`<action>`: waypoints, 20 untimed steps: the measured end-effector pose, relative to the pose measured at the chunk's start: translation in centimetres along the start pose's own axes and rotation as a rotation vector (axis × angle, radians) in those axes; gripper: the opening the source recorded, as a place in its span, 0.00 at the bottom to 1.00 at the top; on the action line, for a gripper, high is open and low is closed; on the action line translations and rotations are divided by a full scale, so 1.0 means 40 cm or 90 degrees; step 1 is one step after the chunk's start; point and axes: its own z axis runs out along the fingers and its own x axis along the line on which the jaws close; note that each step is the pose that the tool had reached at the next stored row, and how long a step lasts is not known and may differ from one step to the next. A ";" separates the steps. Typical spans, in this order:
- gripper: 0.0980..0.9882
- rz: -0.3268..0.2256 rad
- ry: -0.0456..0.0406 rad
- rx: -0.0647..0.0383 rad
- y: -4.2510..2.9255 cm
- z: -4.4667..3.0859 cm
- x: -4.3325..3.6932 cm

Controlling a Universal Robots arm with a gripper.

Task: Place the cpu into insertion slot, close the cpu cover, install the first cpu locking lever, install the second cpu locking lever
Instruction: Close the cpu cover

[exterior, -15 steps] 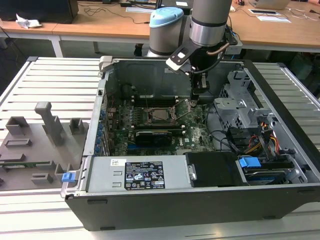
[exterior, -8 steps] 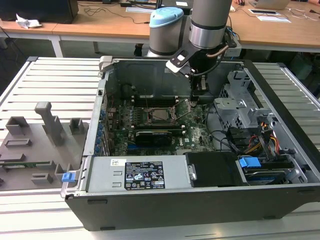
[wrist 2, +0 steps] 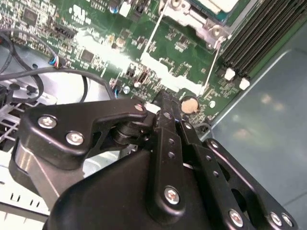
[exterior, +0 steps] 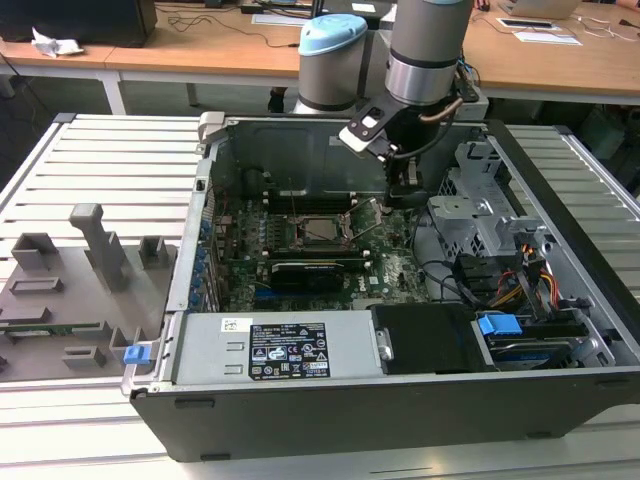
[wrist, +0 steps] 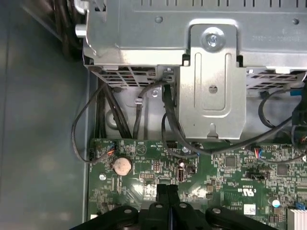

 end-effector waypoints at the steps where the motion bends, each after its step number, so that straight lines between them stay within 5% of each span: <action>1: 0.01 -0.001 -0.0001 0.000 0.000 0.002 0.000; 7: 0.01 -0.015 0.0005 0.000 -0.003 0.023 -0.002; 20: 0.01 -0.015 0.0006 0.000 -0.027 0.024 -0.001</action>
